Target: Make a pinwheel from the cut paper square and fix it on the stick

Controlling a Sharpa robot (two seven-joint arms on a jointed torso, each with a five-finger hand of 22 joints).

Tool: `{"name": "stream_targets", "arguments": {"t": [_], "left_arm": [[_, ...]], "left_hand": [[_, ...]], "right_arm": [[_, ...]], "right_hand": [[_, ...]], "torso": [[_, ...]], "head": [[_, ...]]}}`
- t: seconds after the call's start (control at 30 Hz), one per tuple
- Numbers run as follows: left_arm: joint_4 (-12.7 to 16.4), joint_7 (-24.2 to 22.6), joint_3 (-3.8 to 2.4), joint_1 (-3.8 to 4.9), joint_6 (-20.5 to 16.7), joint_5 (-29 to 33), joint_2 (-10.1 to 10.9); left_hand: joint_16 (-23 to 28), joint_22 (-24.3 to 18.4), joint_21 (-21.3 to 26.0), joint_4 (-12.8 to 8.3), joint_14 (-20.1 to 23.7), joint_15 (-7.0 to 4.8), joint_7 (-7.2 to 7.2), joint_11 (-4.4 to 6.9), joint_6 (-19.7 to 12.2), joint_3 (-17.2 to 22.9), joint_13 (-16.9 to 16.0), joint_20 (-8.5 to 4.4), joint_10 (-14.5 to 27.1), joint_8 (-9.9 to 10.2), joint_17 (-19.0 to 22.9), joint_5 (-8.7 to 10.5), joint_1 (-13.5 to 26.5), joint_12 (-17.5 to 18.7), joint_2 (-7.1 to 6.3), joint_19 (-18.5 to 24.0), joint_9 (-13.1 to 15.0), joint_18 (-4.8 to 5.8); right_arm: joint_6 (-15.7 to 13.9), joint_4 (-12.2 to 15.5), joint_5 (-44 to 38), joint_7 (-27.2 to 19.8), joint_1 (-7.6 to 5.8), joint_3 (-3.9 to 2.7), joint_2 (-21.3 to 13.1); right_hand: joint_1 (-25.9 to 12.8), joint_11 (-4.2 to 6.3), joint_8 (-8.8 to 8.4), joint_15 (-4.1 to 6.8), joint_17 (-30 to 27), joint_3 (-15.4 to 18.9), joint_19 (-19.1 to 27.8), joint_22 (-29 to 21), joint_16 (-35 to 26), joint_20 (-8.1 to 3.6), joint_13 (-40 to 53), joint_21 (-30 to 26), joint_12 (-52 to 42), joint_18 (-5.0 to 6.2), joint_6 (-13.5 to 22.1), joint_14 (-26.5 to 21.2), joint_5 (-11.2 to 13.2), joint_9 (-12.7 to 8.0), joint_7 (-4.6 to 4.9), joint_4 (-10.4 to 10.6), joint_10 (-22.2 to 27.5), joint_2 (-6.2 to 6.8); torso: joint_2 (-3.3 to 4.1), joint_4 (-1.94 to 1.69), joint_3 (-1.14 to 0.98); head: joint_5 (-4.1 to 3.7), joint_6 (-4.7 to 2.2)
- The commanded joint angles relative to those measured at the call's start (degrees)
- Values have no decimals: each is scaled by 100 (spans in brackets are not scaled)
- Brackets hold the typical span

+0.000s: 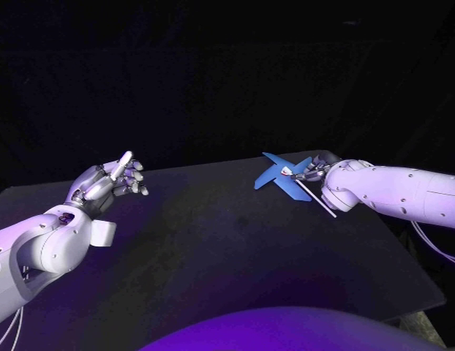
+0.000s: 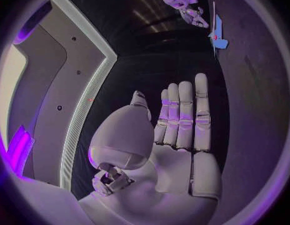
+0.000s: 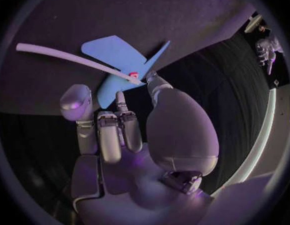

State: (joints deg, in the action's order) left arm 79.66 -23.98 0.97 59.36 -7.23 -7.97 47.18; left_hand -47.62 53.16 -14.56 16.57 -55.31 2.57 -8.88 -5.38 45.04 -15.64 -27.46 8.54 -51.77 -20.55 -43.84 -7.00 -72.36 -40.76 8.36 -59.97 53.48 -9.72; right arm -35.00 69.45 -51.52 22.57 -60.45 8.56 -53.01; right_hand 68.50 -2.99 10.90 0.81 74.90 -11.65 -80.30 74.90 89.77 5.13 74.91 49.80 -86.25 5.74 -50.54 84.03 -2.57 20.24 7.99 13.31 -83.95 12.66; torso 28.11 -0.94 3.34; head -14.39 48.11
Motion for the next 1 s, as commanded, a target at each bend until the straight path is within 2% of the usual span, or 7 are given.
{"name": "stream_targets", "arguments": {"t": [0.03,0.17,0.3,0.4,0.57,0.83,1.0], "left_arm": [[-89,-150,-5,7,-88,53,-40],[-272,-259,-5,9,-248,94,-95],[-481,-347,-5,10,-445,148,-173],[-694,-408,-6,12,-599,195,-267],[-1043,-475,-7,13,-761,285,-437],[-1593,-587,-14,13,-917,467,-771],[-1745,-610,-19,16,-1003,508,-910]], "left_hand": [[604,-389,486,-11,354,170,-119,-154,-90,-257,411,148,106,258,346,77,-255,504,62,235,-518,-20],[1919,-1272,1095,-24,584,402,-225,-304,101,-723,1174,410,-102,642,1056,263,-789,1511,226,718,-1500,-53],[2861,-1935,1088,-54,892,555,-112,-233,189,-951,1598,575,-116,863,1461,324,-1128,2258,322,1440,-2000,-46],[3292,-2297,1099,-67,1027,580,-53,-159,212,-1036,1817,641,-146,978,1700,325,-1265,2664,388,1667,-2289,-64],[3848,-2847,1101,-52,1326,669,24,-74,179,-1060,2144,750,-72,1131,2152,316,-1289,3241,406,2035,-2681,-57],[4262,-3378,1105,-33,1983,735,57,-43,95,-1061,2385,791,99,1262,2846,196,-1162,3699,423,2318,-3038,-20],[4407,-3592,1106,-46,2311,723,78,-21,25,-1052,2392,799,349,1325,3100,142,-1102,3733,425,2499,-3186,29]], "right_arm": [[-886,196,806,-1951,-36,-2,-58],[-809,343,1873,-3161,-106,-3,-50],[-513,322,2492,-3811,-170,-4,97],[-200,166,2852,-4165,-204,-6,346],[316,-245,3254,-4487,-233,-11,859],[1124,-705,3708,-4677,-222,-18,1515],[1418,-776,3852,-4689,-195,-20,1694]], "right_hand": [[198,-27,68,-23,1510,-113,53,575,23,9,1245,-146,12,104,26,597,-26,-5,-6,28,-395,-149],[537,-34,197,-38,1222,-403,570,229,-175,39,698,-1518,801,305,-43,439,-56,-45,-3,-233,96,-361],[743,-16,214,-33,261,-847,1162,-304,-967,44,-354,-2944,2235,474,-261,-167,-63,-138,-18,-548,983,-415],[739,-41,165,-93,-1220,-1286,1465,-763,-2463,79,-2090,-3440,4483,472,-363,-1162,-33,-229,20,-733,2185,-370],[546,-255,143,-325,-3254,-2067,1985,-1958,-5322,357,-4083,-4478,6495,458,-407,-2381,-38,-283,152,-1024,2404,-309],[254,-564,101,-726,-4371,-2259,2686,-3513,-7309,753,-5995,-4638,8026,454,-143,-2747,-38,-338,361,-1320,2244,-400],[150,-659,28,-872,-4737,-2084,2996,-4288,-7871,921,-6524,-4628,8262,472,-17,-2948,-45,-440,415,-1380,2360,-486]], "torso": [[-30,-6,13],[-81,-17,33],[-167,-35,52],[-230,-52,65],[-316,-76,64],[-362,-117,57],[-364,-127,46]], "head": [[88,-70],[239,-143],[368,-209],[543,-292],[811,-413],[1105,-664],[1136,-715]]}}
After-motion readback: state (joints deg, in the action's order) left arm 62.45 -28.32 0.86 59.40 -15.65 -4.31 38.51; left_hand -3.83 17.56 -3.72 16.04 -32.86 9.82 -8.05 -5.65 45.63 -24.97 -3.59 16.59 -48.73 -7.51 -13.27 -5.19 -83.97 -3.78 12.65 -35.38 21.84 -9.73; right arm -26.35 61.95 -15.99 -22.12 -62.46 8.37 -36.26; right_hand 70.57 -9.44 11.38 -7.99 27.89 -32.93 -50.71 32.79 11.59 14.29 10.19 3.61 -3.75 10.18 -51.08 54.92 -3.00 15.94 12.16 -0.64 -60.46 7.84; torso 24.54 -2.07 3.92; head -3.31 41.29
